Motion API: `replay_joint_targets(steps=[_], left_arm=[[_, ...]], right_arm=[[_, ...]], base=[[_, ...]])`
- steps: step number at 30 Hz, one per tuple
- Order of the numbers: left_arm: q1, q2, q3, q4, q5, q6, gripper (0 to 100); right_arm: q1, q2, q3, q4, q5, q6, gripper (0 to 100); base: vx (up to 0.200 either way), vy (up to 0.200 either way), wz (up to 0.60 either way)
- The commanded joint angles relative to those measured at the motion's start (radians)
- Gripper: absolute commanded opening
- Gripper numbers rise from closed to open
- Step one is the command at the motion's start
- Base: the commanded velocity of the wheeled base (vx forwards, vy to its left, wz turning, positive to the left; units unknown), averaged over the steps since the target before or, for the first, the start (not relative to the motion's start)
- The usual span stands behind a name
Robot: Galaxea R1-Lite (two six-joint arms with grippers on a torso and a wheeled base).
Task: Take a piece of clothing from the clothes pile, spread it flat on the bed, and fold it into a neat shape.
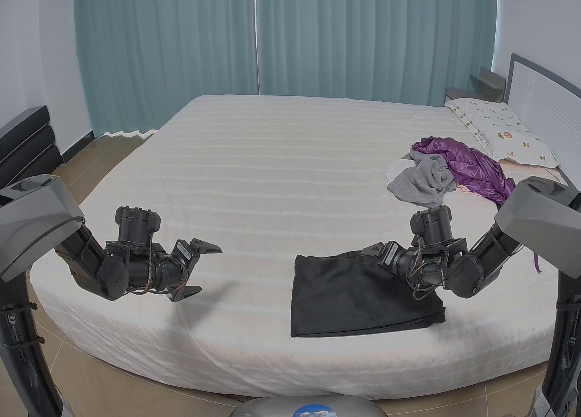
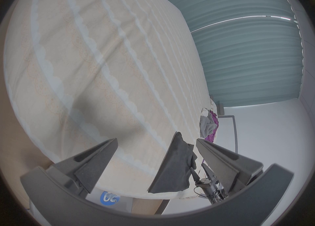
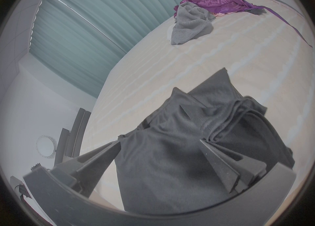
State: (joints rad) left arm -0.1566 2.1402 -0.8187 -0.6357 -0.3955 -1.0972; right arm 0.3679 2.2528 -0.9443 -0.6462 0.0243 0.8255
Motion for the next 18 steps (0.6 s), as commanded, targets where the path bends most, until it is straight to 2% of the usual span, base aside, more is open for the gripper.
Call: replay_joint_targets(steps=[1,9,13,18], left_arm=[[0.000,0.001,0.000,-0.001,0.000,0.000,100],[-0.001,0.003,0.006,0.001,0.000,0.040,100],[-0.001,0.003,0.006,0.001,0.000,0.040,100],[-0.001,0.003,0.006,0.001,0.000,0.040,100]], right_arm=[[-0.049,0.087,-0.074,0.000,-0.006,-0.016,100],[-0.195,0.160,-0.149,-0.032,-0.047,-0.140,100],[-0.237,0.160,-0.119,-0.130,-0.017,-0.197,100],[-0.245,0.145,-0.094,-0.175,0.025,-0.209,100]], base=[[0.000,0.000,0.00],[0.000,0.000,0.00],[0.000,0.000,0.00],[0.000,0.000,0.00]])
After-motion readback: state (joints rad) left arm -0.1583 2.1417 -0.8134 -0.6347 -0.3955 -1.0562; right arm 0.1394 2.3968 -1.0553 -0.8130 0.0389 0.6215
